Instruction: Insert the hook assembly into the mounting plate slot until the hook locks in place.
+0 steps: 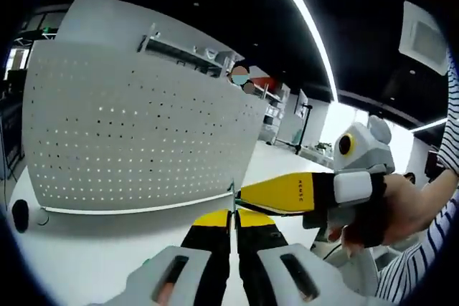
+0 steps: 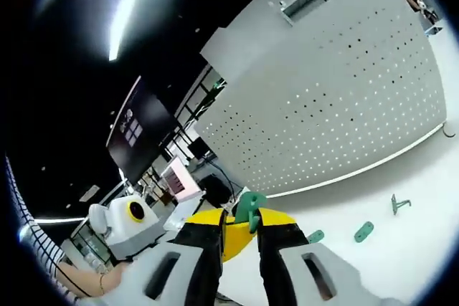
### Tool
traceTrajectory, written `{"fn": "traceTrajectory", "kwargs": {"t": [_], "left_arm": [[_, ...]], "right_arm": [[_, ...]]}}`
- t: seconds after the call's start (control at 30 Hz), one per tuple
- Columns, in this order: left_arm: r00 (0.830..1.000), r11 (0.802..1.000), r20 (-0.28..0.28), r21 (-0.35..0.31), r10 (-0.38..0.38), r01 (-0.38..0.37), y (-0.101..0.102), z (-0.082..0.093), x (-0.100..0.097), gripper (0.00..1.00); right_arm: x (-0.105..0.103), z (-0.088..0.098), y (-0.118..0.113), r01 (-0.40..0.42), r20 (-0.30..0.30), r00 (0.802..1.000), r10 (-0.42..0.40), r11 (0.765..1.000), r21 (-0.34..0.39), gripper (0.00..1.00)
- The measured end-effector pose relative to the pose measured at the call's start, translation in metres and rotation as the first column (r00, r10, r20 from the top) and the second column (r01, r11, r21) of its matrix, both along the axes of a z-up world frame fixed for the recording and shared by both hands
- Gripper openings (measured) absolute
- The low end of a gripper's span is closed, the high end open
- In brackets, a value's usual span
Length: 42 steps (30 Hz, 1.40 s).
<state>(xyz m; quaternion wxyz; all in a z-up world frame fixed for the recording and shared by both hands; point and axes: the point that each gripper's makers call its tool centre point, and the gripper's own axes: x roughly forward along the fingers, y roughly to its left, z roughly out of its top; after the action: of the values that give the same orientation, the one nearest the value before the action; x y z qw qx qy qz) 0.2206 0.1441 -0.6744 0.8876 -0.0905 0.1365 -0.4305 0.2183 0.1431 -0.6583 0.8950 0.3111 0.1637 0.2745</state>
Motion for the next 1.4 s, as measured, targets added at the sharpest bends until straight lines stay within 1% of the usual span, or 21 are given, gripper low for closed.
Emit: {"fn": "traceTrajectory", "kwargs": {"t": [0.07,0.2,0.4,0.57,0.63,0.73,0.9,0.97,1.0,1.03,1.07,1.1,1.17,1.2,1.23,1.27,1.3,1.4], "left_arm": [[1.000,1.000,0.011,0.005,-0.002,0.001,0.000,0.002,0.000,0.01],[1.000,1.000,0.015,-0.007,-0.007,0.007,0.000,0.003,0.002,0.01],[1.000,1.000,0.020,-0.010,-0.005,0.005,0.001,0.002,0.000,0.01],[0.999,1.000,0.035,0.005,-0.006,0.006,0.003,0.002,0.000,0.01],[0.999,1.000,0.043,0.018,-0.005,0.004,0.003,0.001,-0.001,0.01],[0.999,1.000,0.037,0.005,0.000,0.000,0.005,0.001,-0.001,0.01],[0.999,1.000,0.037,0.022,0.008,-0.009,0.007,-0.001,-0.001,0.01],[1.000,1.000,0.020,0.016,0.009,-0.009,0.009,-0.003,-0.001,0.02],[1.000,1.000,0.002,0.019,0.009,-0.009,0.010,-0.005,-0.001,0.02],[1.000,0.999,-0.029,0.045,0.007,-0.006,0.011,-0.011,-0.002,0.02],[0.999,0.998,-0.037,0.070,0.007,-0.004,0.011,-0.014,-0.002,0.02],[1.000,0.996,-0.027,0.086,0.002,0.001,0.011,-0.015,-0.002,0.03],[1.000,0.995,-0.012,0.097,-0.005,0.006,0.011,-0.014,-0.004,0.03],[1.000,0.996,-0.014,0.094,-0.003,0.005,0.012,-0.013,-0.004,0.03],[1.000,0.996,-0.030,0.087,0.002,0.000,0.014,-0.012,-0.005,0.04],[0.999,0.997,-0.043,0.076,0.007,-0.004,0.015,-0.012,-0.005,0.04],[0.999,0.997,-0.042,0.074,0.006,-0.002,0.015,-0.012,-0.005,0.04],[0.998,0.998,-0.068,0.062,0.006,-0.001,0.018,-0.017,-0.007,0.04]], "right_arm": [[0.001,0.002,0.000,0.006,0.003,1.000,-0.006,1.000,0.012,0.15],[0.002,0.004,-0.001,0.014,-0.005,1.000,-0.014,0.999,0.040,0.13],[0.001,0.001,-0.001,0.015,-0.018,1.000,-0.014,0.999,0.038,0.08],[0.002,-0.004,-0.002,0.021,-0.026,0.999,-0.020,1.000,0.021,0.02],[0.002,-0.005,-0.001,0.012,-0.028,1.000,-0.012,1.000,0.019,0.02],[0.001,-0.005,0.001,0.004,-0.026,1.000,-0.003,1.000,0.010,0.02],[0.001,-0.007,0.004,0.007,-0.032,0.999,-0.007,1.000,0.006,0.02],[0.001,-0.008,0.006,0.001,-0.038,0.999,-0.001,1.000,0.001,0.01],[0.001,-0.009,0.007,-0.005,-0.047,0.999,0.004,1.000,-0.001,0.01],[0.000,-0.013,0.009,-0.014,-0.070,0.997,0.014,1.000,-0.006,0.01],[-0.001,-0.016,0.010,-0.016,-0.083,0.996,0.016,1.000,-0.010,0.01],[-0.001,-0.018,0.010,-0.010,-0.092,0.996,0.009,1.000,-0.010,0.01],[-0.002,-0.017,0.010,-0.012,-0.094,0.996,0.011,1.000,-0.012,0.01],[-0.002,-0.016,0.010,-0.019,-0.079,0.997,0.017,0.999,-0.030,0.01],[-0.003,-0.015,0.012,-0.035,-0.054,0.998,0.032,0.997,-0.069,0.01],[-0.004,-0.014,0.013,-0.042,-0.043,0.998,0.039,0.995,-0.086,0.01],[-0.005,-0.013,0.015,-0.050,-0.031,0.998,0.047,0.992,-0.112,0.01],[-0.006,-0.016,0.020,-0.076,-0.032,0.997,0.072,0.986,-0.150,0.01]]}}
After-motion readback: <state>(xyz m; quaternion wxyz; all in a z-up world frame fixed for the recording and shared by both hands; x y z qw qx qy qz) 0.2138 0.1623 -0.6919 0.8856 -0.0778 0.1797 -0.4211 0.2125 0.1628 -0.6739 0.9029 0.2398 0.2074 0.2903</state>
